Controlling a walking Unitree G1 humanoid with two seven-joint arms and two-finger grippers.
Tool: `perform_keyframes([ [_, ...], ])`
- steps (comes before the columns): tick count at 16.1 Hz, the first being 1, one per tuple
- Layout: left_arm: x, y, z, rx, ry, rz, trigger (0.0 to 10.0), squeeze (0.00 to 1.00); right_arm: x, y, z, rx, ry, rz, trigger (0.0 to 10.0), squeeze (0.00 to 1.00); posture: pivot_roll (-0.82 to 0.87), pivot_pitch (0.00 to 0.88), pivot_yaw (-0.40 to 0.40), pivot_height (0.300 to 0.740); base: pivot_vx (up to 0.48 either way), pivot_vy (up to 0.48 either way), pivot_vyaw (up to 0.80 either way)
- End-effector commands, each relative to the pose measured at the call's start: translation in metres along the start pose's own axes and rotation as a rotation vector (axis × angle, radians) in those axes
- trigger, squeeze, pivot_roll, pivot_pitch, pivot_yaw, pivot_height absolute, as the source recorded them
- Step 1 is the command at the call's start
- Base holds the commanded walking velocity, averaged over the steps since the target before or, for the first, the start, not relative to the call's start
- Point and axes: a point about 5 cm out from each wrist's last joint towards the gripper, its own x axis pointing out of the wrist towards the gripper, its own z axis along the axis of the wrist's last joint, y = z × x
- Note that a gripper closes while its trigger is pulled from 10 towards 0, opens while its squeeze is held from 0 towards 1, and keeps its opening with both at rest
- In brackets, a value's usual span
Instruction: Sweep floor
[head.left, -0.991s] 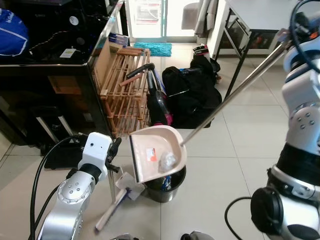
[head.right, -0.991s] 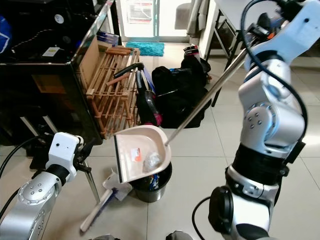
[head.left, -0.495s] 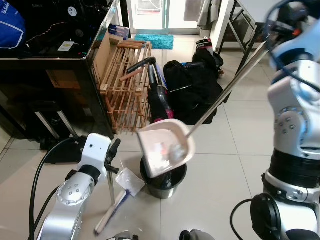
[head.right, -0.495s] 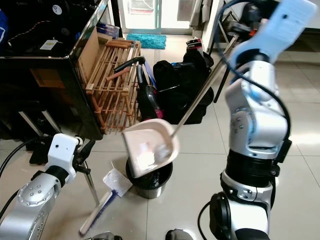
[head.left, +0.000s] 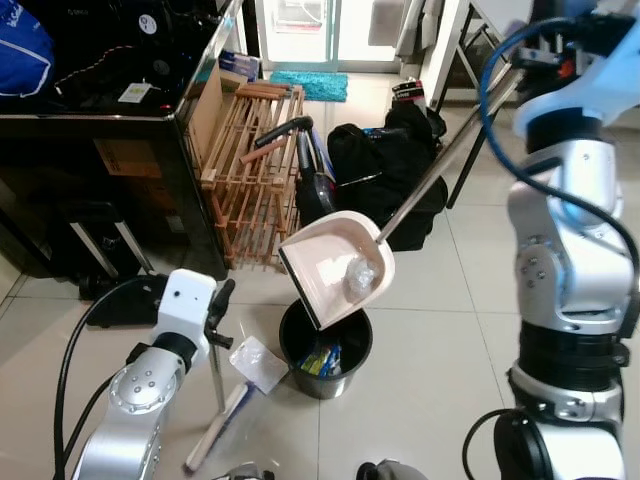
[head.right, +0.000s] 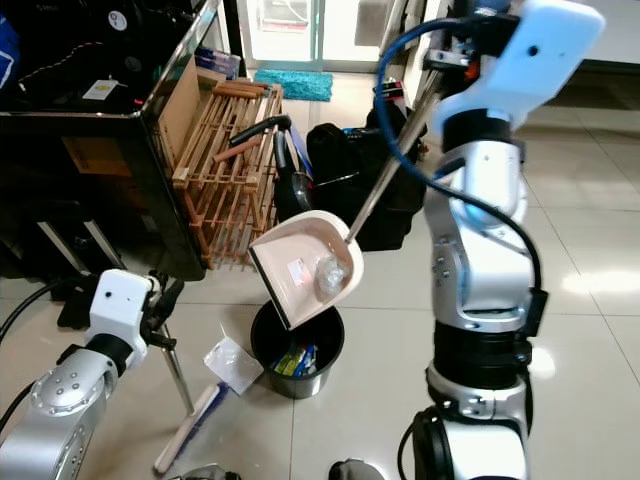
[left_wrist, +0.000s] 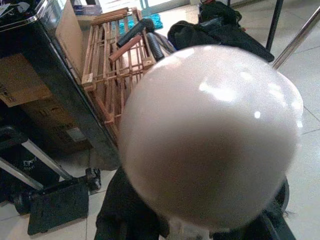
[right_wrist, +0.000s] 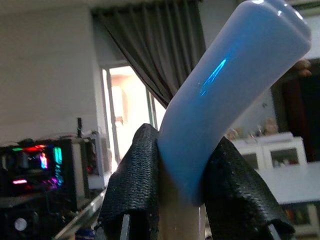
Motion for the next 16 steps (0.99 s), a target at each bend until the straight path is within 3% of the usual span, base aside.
perform_keyframes([
  [1, -0.003, 0.004, 0.006, 0.016, -0.022, 0.03, 10.0, 0.0, -0.002, 0.004, 0.008, 0.002, -0.067, 0.03, 10.0, 0.0, 0.0, 0.061, -0.032, 0.74, 0.0, 0.0, 0.0],
  [9, -0.002, 0.007, 0.006, 0.024, -0.025, 0.038, 10.0, 0.0, -0.033, 0.065, 0.004, -0.022, -0.217, 0.312, 10.0, 0.0, 0.01, 0.061, -0.025, 0.74, 0.0, 0.0, 0.0],
  [11, -0.001, 0.006, 0.008, 0.027, -0.027, 0.033, 10.0, 0.0, -0.039, 0.072, 0.002, 0.014, -0.249, 0.317, 10.0, 0.0, 0.01, 0.065, -0.024, 0.74, 0.0, 0.0, 0.0],
  [16, -0.001, 0.008, 0.009, 0.034, -0.031, 0.039, 10.0, 0.0, -0.042, 0.081, 0.001, 0.002, -0.315, 0.314, 10.0, 0.0, 0.02, 0.065, -0.026, 0.74, 0.0, 0.0, 0.0],
])
